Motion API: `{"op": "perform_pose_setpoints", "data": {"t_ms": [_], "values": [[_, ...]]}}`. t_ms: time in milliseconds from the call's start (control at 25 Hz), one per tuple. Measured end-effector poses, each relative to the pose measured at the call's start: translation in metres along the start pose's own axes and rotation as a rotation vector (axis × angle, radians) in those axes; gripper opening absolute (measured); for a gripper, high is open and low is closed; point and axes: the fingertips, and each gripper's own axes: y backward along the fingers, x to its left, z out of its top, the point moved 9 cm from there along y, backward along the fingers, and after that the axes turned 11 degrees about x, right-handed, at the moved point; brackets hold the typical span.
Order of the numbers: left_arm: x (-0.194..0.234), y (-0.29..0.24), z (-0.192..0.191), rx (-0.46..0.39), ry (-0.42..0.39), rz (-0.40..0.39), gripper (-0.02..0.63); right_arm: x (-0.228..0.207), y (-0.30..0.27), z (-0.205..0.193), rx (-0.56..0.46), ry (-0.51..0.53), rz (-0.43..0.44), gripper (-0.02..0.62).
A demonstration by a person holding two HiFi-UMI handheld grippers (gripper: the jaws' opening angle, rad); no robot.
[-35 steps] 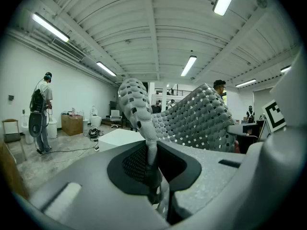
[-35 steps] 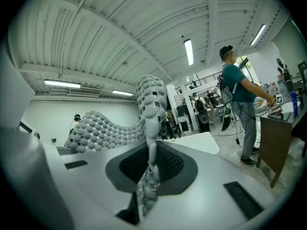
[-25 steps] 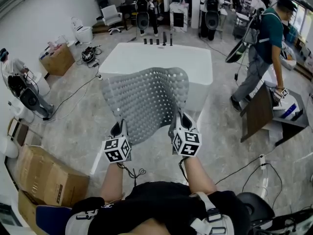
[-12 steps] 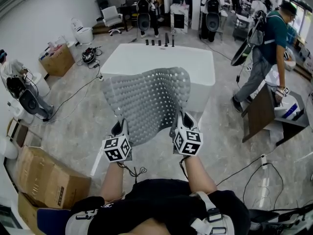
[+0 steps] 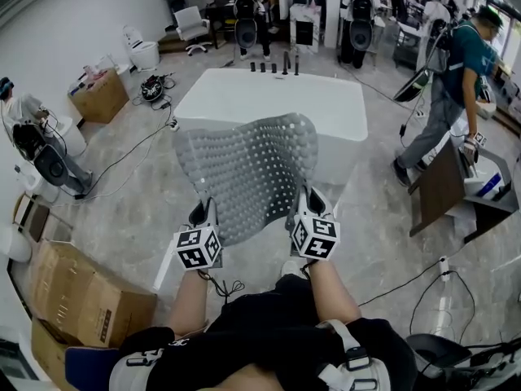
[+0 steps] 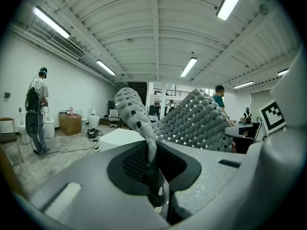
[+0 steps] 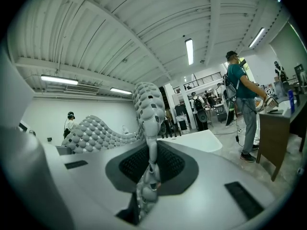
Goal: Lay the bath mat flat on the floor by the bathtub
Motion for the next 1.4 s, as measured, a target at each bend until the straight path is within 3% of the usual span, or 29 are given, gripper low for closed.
{"op": "perform_pose_setpoints", "data": {"t_ms": [360, 640, 1160, 1400], "values": [[0.035, -0.018, 0.002, -0.001, 0.018, 0.022, 0.041, 0.018, -0.04, 0.002, 0.003, 0.024, 0.014, 0.032], [0.07, -0.061, 0.025, -0.009, -0.003, 0.031, 0.043, 0.032, -0.103, 0.015, 0.001, 0.019, 0.026, 0.032], [0.117, -0.209, 0.099, 0.007, -0.035, 0.015, 0.043, 0.015, -0.257, 0.067, 0.014, -0.019, 0.004, 0.032], [0.139, -0.286, 0.132, 0.067, -0.041, 0.032, 0.041, 0.003, -0.329, 0.09, 0.039, -0.044, -0.015, 0.032]]}}
